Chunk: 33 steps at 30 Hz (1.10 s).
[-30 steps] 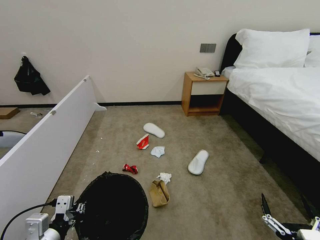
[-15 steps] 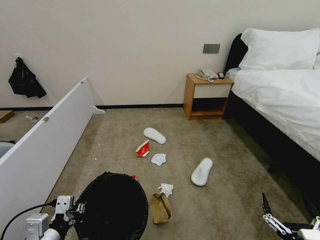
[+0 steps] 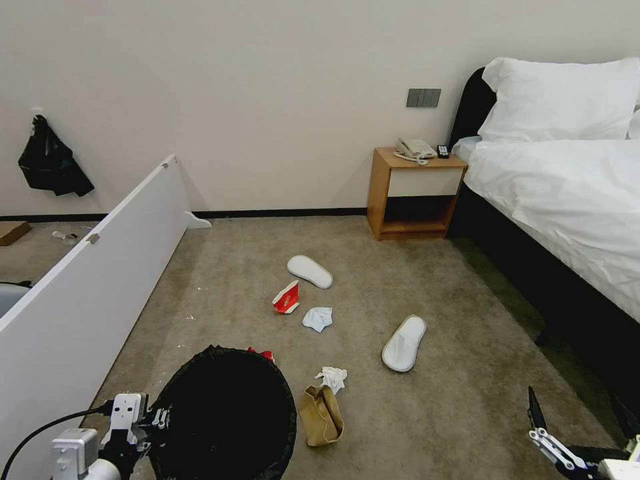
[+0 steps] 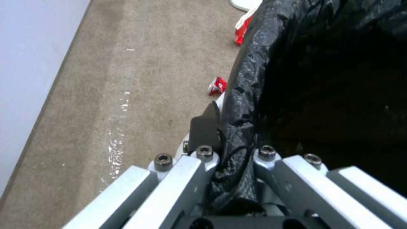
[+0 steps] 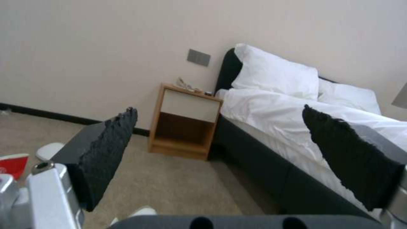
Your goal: Pick up the trash bin, then pick up the garbage from the floor and place it into the trash bin.
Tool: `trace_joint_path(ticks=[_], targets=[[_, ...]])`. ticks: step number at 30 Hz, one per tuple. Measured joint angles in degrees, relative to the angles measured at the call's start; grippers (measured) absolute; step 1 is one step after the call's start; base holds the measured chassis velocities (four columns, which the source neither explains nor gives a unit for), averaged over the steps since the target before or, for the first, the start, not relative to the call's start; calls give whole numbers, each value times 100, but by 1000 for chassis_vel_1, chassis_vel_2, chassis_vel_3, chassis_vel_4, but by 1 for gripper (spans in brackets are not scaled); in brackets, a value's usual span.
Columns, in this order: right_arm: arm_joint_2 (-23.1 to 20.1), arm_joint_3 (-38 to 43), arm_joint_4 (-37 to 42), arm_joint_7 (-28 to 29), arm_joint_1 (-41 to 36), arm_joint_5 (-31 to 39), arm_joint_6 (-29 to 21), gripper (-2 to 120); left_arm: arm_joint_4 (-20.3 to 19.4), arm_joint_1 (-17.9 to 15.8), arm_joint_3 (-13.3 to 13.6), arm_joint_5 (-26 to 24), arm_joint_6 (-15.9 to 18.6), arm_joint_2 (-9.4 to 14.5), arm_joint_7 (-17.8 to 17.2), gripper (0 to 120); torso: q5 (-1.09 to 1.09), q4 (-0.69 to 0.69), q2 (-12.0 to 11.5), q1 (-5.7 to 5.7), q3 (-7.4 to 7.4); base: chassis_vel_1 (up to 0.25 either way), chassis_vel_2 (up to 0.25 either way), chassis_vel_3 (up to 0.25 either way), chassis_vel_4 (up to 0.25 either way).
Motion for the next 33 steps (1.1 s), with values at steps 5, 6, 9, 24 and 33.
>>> trace_joint_path(ticks=[5,6,9,24,33], targets=[[5,6,-17,-21,6,-22,11,100,28,-2,10,9,-4,-3,4,3,0,0,0,0,0,0,0,0,0],[5,6,-17,-21,6,-22,11,100,28,-2,10,9,-4,-3,4,3,0,0,0,0,0,0,0,0,0],[6,7,-22,-30,20,-24,12,100,42,-13,13,10,-5,-2,7,3,0,0,0,0,0,0,0,0,0],[2,5,-24,-67,36,-16,11,100,55,-38,16,10,-6,8,11,3,-2,1,0,0,0,95,91,-88,-93],[-13,4,-40,-161,33,24,39,100,56,-25,18,10,-6,-3,8,3,1,0,0,0,0,120,117,-126,-122]])
